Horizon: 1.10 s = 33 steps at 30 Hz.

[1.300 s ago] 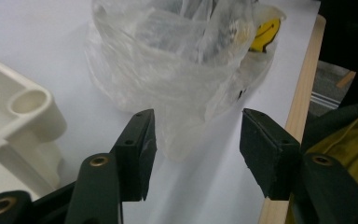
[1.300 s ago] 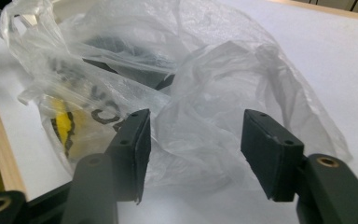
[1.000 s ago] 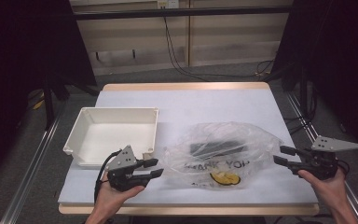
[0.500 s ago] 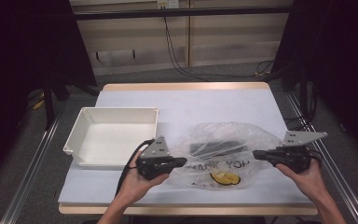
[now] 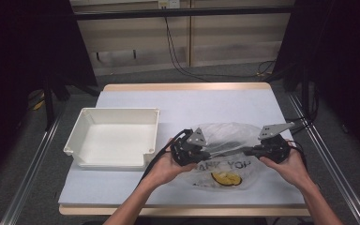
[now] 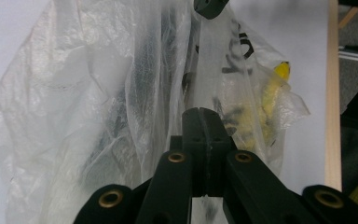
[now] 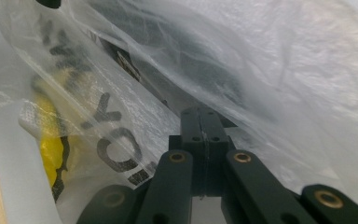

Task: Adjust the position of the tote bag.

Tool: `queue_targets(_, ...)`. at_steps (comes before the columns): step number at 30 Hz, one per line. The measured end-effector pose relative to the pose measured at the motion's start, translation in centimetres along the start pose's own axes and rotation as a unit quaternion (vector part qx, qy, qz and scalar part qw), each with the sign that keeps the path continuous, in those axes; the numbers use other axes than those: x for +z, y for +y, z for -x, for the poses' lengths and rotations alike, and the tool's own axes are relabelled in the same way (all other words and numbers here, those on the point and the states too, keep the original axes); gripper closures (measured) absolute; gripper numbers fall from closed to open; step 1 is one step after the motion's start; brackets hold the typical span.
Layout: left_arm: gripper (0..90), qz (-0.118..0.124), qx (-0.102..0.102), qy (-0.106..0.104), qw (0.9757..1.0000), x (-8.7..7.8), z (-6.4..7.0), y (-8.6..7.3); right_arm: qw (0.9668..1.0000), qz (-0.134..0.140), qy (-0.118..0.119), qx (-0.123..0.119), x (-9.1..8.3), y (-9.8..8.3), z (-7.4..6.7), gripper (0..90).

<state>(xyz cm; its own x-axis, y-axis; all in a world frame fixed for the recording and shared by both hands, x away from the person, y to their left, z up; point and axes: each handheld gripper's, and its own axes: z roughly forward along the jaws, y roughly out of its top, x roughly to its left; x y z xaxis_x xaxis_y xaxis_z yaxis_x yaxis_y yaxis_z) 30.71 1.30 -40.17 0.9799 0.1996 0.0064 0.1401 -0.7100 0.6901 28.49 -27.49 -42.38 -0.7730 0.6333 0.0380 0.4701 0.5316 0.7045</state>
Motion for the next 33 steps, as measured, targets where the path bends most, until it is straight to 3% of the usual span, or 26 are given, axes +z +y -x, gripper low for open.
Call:
queue_targets(4,90.0,-0.005,0.005,0.0,1.0,0.5,0.1,0.5,1.0,-0.003,0.006,-0.001,0.8,0.2,0.0,90.0)
queue_targets(5,90.0,0.0,0.019,-0.01,0.9998,0.7,0.5,0.8,1.0,0.0,0.007,-0.001,0.9,0.3,0.1,90.0)
queue_targets(8,90.0,-0.008,0.024,-0.008,0.9997,1.4,0.7,1.1,0.9999,0.009,0.005,-0.003,1.1,0.7,0.2,90.0)
queue_targets(14,90.0,-0.033,0.005,0.013,0.9993,2.8,0.2,1.0,0.9998,0.021,0.005,-0.003,1.6,1.6,0.3,90.0)
queue_targets(17,89.9,-0.063,0.002,0.034,0.9974,3.2,-0.4,0.4,0.9999,0.013,-0.005,-0.008,1.8,1.4,0.5,90.0)
queue_targets(23,89.7,-0.087,0.013,0.043,0.9952,2.1,-0.2,-0.9,0.9996,0.001,-0.025,-0.012,1.0,0.6,0.7,90.0)
queue_targets(27,89.8,-0.114,-0.001,0.05,0.9922,1.8,-0.7,-2.3,0.9992,0.003,-0.039,-0.002,0.3,-0.1,1.1,90.0)
queue_targets(31,89.7,-0.121,-0.019,0.052,0.9912,1.8,-1.1,-3.7,0.9985,-0.002,-0.054,0.006,-0.4,-1.2,1.5,90.0)
queue_targets(33,89.7,-0.126,-0.023,0.049,0.9906,2.0,-1.2,-4.3,0.9988,-0.001,-0.046,0.016,-0.3,-1.8,1.7,90.0)
